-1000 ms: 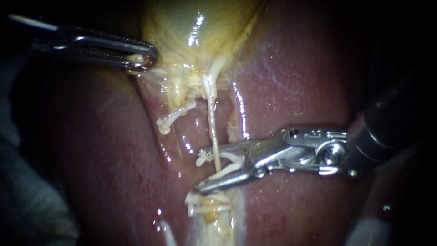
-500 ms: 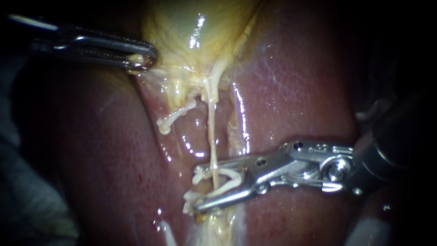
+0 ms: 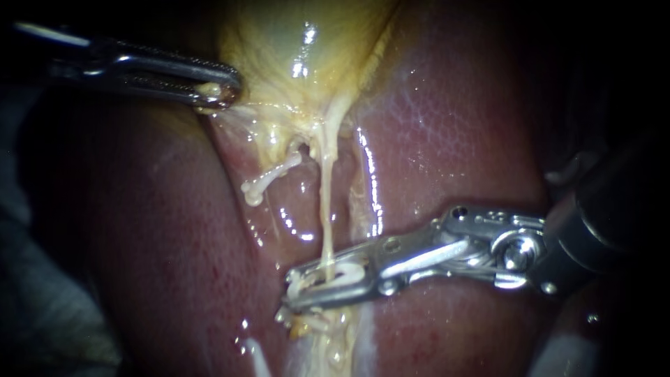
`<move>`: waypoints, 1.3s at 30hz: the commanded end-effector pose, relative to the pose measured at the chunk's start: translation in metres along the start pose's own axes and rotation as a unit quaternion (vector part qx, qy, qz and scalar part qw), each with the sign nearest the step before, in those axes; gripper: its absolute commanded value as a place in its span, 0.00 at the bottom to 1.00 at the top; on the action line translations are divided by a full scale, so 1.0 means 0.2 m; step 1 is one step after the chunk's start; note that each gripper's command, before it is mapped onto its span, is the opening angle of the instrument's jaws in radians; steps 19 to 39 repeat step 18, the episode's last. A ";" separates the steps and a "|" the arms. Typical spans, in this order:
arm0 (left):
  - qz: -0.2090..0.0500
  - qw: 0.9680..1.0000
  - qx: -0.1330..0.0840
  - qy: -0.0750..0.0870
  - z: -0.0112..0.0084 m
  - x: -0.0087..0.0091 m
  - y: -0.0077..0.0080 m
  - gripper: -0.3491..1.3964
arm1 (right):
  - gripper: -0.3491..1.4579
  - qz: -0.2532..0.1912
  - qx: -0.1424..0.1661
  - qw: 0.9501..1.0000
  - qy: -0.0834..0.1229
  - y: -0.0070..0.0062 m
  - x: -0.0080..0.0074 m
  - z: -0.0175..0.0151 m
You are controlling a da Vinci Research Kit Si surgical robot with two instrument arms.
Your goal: Clipping first clip right tube
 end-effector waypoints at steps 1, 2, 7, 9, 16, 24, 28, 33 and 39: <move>0.000 1.000 0.000 0.000 0.000 0.000 0.000 0.00 | 0.05 0.008 0.000 1.000 0.000 0.000 0.000 0.000; 0.000 1.000 0.000 0.000 0.000 0.000 0.000 0.00 | 0.00 0.011 0.001 1.000 -0.001 0.000 0.000 -0.001; 0.000 1.000 0.000 0.000 0.000 0.000 0.000 0.00 | 0.00 0.011 0.001 1.000 -0.001 -0.001 -0.001 -0.001; 0.000 1.000 0.000 0.000 0.000 0.000 0.000 0.00 | 0.00 0.011 0.001 1.000 -0.001 -0.001 -0.001 -0.001; 0.000 1.000 0.000 0.000 0.001 0.001 0.000 0.00 | 0.00 0.010 0.001 1.000 -0.002 -0.001 -0.002 0.000; 0.000 1.000 0.000 0.000 0.001 0.001 0.000 0.00 | 0.00 0.010 0.001 1.000 -0.002 -0.001 -0.002 0.000; 0.000 1.000 0.000 0.000 0.001 0.001 0.000 0.00 | 0.00 0.010 0.001 1.000 -0.002 -0.001 -0.002 0.000; 0.000 1.000 0.000 0.000 0.001 0.001 0.000 0.00 | 0.00 0.010 0.001 1.000 -0.002 -0.001 -0.002 0.000; 0.000 1.000 0.000 0.000 0.001 0.001 0.000 0.00 | 0.00 0.010 0.001 1.000 -0.002 -0.001 -0.002 0.000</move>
